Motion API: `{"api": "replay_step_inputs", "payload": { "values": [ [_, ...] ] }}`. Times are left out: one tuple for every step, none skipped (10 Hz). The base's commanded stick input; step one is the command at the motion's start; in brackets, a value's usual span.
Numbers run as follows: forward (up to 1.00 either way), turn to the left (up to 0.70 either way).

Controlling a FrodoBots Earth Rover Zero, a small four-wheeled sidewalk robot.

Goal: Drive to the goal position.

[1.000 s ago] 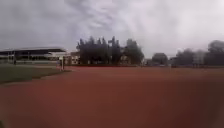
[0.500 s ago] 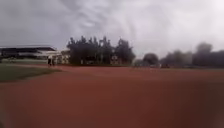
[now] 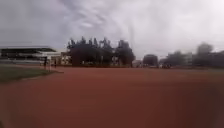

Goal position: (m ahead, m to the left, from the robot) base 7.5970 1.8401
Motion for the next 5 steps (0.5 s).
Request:
{"api": "replay_step_inputs", "payload": {
  "values": [
    [0.5,0.0],
    [0.5,0.0],
    [0.5,0.0],
    [0.5,0.0],
    [0.5,0.0]
  ]
}}
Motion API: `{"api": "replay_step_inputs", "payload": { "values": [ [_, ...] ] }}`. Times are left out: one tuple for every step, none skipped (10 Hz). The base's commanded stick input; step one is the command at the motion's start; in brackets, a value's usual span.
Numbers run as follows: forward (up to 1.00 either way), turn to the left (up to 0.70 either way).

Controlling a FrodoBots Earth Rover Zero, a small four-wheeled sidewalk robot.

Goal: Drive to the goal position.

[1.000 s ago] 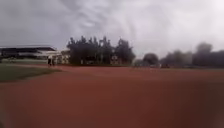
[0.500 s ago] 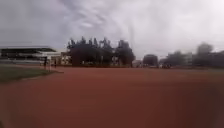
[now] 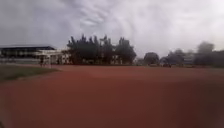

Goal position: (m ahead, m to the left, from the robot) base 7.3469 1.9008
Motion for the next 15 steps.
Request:
{"api": "replay_step_inputs", "payload": {
  "values": [
    [0.5,0.0],
    [0.5,0.0],
    [0.5,0.0],
    [0.5,0.0],
    [0.5,0.0],
    [0.5,0.0],
    [0.5,0.0],
    [0.5,0.0],
    [0.5,0.0],
    [0.5,0.0],
    [0.5,0.0],
    [0.5,0.0],
    [0.5,0.0],
    [0.5,0.0],
    [0.5,0.0]
  ]
}}
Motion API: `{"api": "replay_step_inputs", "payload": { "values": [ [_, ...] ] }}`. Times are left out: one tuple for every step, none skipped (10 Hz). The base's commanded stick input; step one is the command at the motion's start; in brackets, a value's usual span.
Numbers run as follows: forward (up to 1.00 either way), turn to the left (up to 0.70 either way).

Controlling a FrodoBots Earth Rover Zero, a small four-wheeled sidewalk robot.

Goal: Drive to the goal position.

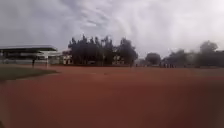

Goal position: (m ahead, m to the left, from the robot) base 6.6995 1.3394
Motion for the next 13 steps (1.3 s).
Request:
{"api": "replay_step_inputs", "payload": {
  "values": [
    [0.5,0.0],
    [0.5,0.0],
    [0.5,0.0],
    [0.5,0.0],
    [0.5,0.0],
    [0.5,0.0],
    [0.5,0.0],
    [0.5,0.0],
    [0.5,0.0],
    [0.5,0.0],
    [0.5,0.0],
    [0.5,0.0],
    [0.5,0.0]
  ]
}}
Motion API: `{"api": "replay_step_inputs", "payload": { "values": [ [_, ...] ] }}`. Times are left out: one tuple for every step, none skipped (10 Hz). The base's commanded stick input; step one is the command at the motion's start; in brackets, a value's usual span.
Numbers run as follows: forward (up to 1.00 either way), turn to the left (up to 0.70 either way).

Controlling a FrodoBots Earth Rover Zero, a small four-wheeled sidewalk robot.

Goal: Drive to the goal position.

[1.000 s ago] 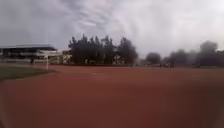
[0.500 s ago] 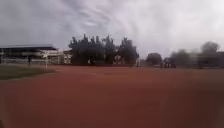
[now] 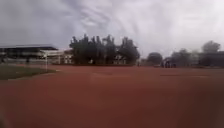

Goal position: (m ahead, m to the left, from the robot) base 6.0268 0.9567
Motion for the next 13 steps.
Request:
{"api": "replay_step_inputs", "payload": {
  "values": [
    [0.5,0.0],
    [0.5,0.0],
    [0.5,0.0],
    [0.5,0.0],
    [0.5,0.0],
    [0.5,0.0],
    [0.5,0.0],
    [0.5,0.0],
    [0.5,0.0],
    [0.5,0.0],
    [0.5,0.0],
    [0.5,0.0],
    [0.5,0.0]
  ]
}}
